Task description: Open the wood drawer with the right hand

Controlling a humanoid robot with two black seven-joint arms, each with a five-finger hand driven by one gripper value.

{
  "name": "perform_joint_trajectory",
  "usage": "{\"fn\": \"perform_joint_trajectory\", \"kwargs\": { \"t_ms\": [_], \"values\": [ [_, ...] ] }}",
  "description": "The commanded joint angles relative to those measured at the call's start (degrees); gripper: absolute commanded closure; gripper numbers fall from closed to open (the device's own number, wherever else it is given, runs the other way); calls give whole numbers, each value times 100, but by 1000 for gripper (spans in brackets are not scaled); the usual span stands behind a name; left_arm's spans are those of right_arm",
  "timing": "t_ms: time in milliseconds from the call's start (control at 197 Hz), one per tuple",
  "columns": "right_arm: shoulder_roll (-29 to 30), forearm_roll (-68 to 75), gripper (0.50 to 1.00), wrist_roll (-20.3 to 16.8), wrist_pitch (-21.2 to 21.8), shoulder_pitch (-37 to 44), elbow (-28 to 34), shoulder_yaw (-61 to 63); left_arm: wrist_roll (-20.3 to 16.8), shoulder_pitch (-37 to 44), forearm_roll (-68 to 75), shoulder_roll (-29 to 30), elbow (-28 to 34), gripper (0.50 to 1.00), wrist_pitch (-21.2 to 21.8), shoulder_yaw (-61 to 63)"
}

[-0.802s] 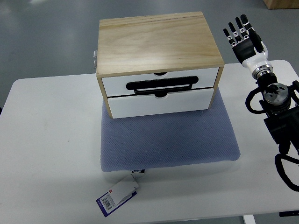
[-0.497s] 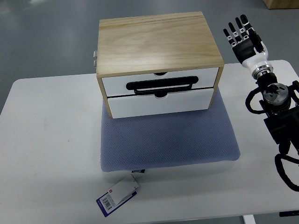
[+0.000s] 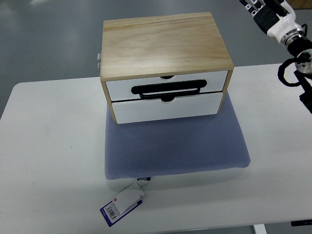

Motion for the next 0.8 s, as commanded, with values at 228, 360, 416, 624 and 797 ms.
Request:
{"fn": "perform_joint_trajectory", "kwargs": {
  "t_ms": [228,360,416,624,797],
  "values": [
    [-992,-1201,554,-818,-179,1973,1175,-2797,0,-60,0,0,1,500,0,-1],
    [-1107,-1623,554,-1169,-118,2729,1834,-3694,0,-78,0,0,-8,500,-9,-1],
    [-1089,-1623,554,-1450,-109,3159,2097,-4220,0,-78,0,0,-8,500,-9,-1],
    [-1027,-1596,554,-2040,85,4100,2889,-5337,0,-78,-9,0,18,500,0,-1],
    [-1107,-1535,554,-2408,322,4829,4277,-6313,0,-78,-9,0,45,500,0,-1]
  ]
}}
